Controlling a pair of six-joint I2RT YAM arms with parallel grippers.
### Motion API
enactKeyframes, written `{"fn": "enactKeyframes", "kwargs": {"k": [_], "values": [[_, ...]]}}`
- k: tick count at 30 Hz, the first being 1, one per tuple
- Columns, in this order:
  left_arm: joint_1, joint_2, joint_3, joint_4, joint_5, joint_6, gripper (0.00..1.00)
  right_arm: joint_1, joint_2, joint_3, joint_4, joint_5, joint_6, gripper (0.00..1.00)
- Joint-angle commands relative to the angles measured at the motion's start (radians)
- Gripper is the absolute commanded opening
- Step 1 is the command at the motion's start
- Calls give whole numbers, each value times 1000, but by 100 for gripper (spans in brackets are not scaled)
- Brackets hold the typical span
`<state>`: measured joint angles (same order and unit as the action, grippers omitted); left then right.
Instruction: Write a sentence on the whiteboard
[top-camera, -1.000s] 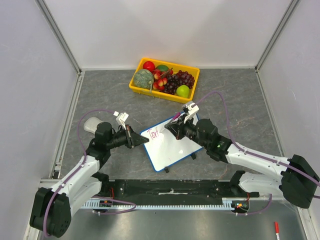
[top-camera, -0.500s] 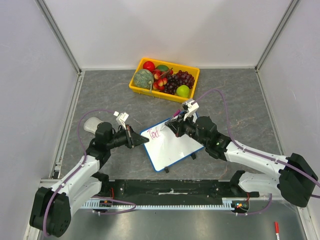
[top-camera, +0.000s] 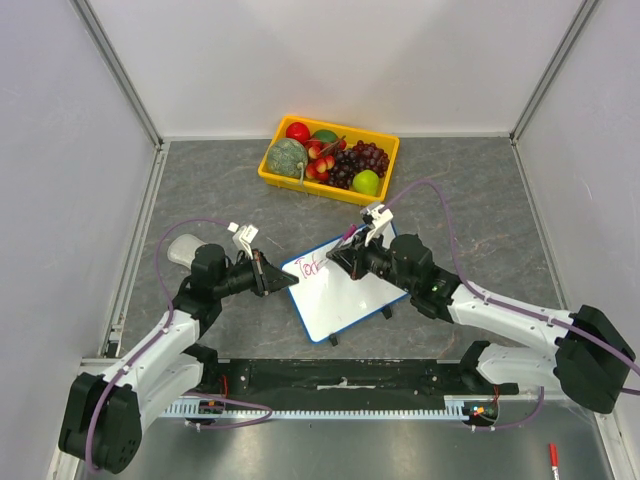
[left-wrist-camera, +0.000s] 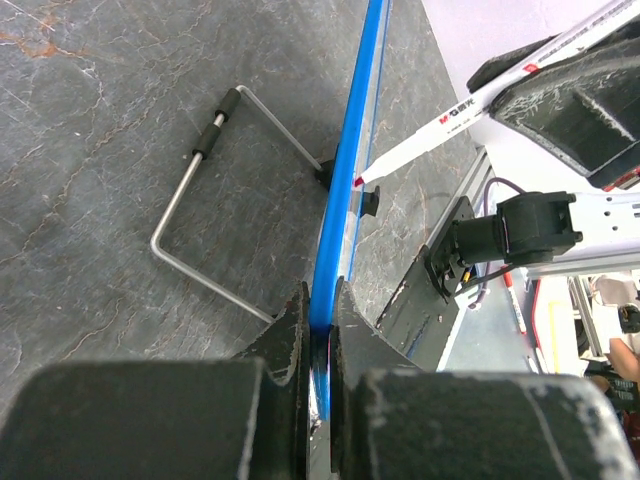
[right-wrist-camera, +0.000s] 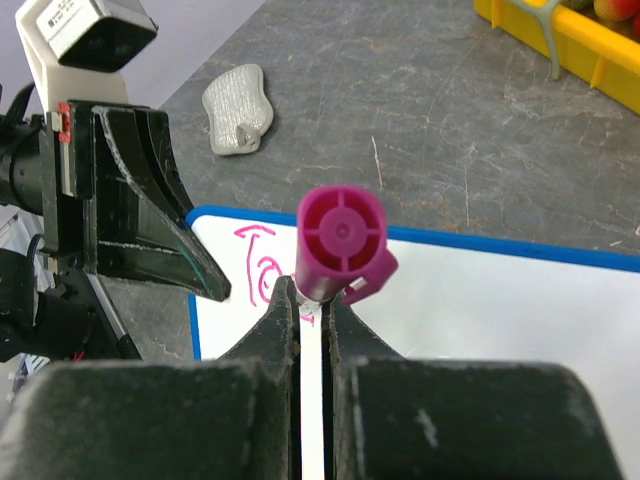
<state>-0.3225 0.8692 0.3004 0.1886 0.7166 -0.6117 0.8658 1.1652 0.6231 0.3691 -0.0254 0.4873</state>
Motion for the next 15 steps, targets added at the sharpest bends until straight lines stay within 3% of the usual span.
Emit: {"fn": "enactKeyframes", "kwargs": {"k": [1,15], "values": [[-16,24,-3,-103,-74,116,2,-5,-24,-30,-15,13,-10,0],[-21,16,-1,-113,-85,118,2,-5,-41,13,-4,111,-1,0]]}}
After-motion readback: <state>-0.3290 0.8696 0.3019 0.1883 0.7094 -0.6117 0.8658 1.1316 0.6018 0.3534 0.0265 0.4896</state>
